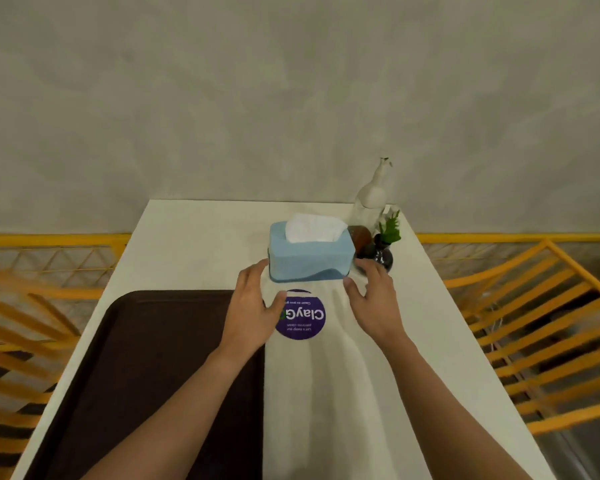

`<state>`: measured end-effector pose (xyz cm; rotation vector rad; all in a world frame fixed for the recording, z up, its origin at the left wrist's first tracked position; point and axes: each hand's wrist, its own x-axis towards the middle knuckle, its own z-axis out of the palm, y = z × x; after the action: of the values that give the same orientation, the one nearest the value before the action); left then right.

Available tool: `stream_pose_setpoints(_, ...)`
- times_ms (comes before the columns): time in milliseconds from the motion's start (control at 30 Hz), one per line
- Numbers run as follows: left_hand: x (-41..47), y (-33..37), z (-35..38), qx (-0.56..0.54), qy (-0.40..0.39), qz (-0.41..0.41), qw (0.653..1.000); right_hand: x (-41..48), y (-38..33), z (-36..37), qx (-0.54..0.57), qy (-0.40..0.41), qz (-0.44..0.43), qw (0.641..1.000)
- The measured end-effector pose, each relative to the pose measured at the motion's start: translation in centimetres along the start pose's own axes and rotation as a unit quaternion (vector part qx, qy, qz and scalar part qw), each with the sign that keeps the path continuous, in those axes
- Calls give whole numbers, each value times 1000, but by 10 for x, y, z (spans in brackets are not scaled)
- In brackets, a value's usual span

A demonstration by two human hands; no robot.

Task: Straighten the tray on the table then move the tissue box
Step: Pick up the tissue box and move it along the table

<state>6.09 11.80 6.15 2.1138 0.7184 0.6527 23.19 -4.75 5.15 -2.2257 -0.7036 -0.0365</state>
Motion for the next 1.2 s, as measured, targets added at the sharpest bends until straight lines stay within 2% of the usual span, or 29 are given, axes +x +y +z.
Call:
stream_pose_setpoints(167,43,-1,41,-14,28,-66,997,47,17,17,60,-37,-19,997)
stream_pose_setpoints(400,87,-21,62,-8,8,-148,989,67,36,41,139,-82,-30,986)
stream_pose_setpoints(533,98,-29,67,-71,-44,-194,977,68,45,51,150,-98,6,984)
stream_pose_setpoints(633,98,-34,71,-111,-36,-216,969,69,49,55,162,-84,18,983)
stream_pose_setpoints(967,99,-39,55,-79,-36,-120,989,68,48,67,175,-53,26,983)
stream_pose_setpoints(1200,118,-62,-15,-73,-11,-94,993,73,-13,103,190,-51,0,980)
